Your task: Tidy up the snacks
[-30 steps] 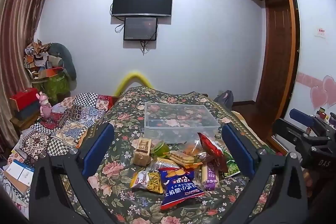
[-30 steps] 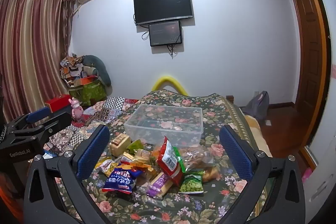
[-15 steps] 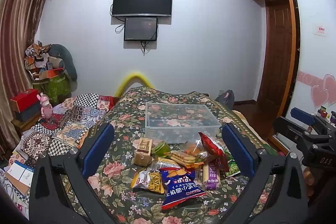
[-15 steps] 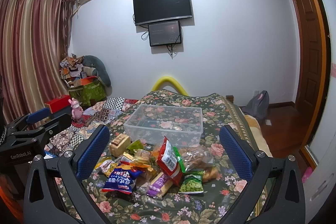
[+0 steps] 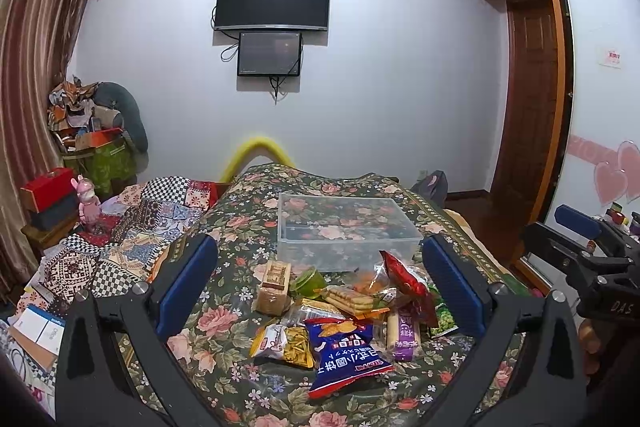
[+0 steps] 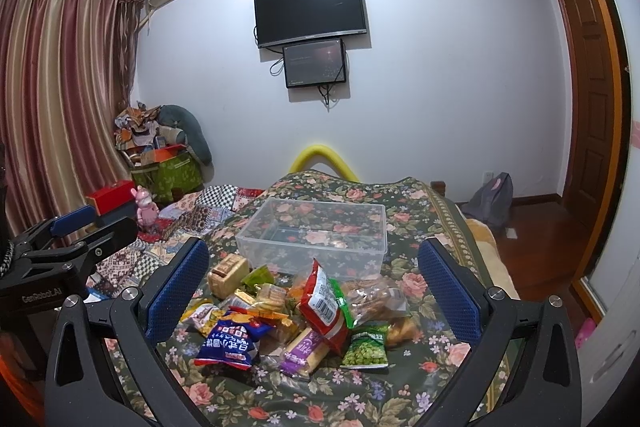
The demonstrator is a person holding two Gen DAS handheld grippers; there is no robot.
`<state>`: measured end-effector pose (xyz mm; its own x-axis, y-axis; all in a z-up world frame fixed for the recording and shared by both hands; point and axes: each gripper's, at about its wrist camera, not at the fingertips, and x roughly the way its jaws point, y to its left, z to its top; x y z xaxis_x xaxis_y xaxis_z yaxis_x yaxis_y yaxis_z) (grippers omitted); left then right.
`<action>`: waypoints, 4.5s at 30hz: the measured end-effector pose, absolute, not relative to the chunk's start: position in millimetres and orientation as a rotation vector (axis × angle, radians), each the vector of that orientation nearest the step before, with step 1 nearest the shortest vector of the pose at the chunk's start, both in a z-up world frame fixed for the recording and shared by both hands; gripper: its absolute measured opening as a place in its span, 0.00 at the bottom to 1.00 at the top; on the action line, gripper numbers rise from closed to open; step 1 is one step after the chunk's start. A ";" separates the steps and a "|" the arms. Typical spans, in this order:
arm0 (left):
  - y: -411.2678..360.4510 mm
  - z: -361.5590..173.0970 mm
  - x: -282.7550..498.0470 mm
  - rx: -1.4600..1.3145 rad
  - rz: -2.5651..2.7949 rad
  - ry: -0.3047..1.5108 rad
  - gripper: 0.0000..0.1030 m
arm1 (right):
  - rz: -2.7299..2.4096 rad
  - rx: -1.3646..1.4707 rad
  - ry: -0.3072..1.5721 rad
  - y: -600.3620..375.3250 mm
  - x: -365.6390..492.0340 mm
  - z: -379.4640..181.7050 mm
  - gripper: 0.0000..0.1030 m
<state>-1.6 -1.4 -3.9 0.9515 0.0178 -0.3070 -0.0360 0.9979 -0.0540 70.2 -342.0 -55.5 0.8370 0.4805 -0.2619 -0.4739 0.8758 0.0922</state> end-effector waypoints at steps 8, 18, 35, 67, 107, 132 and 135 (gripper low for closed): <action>-1.7 -5.4 -1.4 -0.056 0.028 0.314 1.00 | 0.502 0.029 0.290 -341.9 73.3 -55.8 1.00; -4.4 -5.6 0.3 -0.047 0.030 0.317 1.00 | 0.502 0.035 0.292 -344.0 75.5 -56.9 1.00; -5.8 -5.6 3.9 -0.034 0.031 0.323 1.00 | 0.501 0.032 0.288 -342.8 74.5 -56.3 1.00; 35.8 -96.5 110.9 0.039 0.044 0.627 0.71 | 0.419 0.038 0.568 -358.7 160.3 -121.4 0.90; 67.2 -168.4 210.4 -0.022 0.012 0.911 0.36 | 0.538 -0.022 0.796 -347.0 235.3 -158.2 0.68; 66.4 -180.2 216.9 0.002 -0.001 0.955 0.35 | 0.616 0.150 0.888 -350.9 256.3 -171.0 0.46; 69.5 -175.6 213.1 -0.004 0.018 0.925 0.33 | 0.616 0.150 0.879 -353.7 253.3 -169.7 0.43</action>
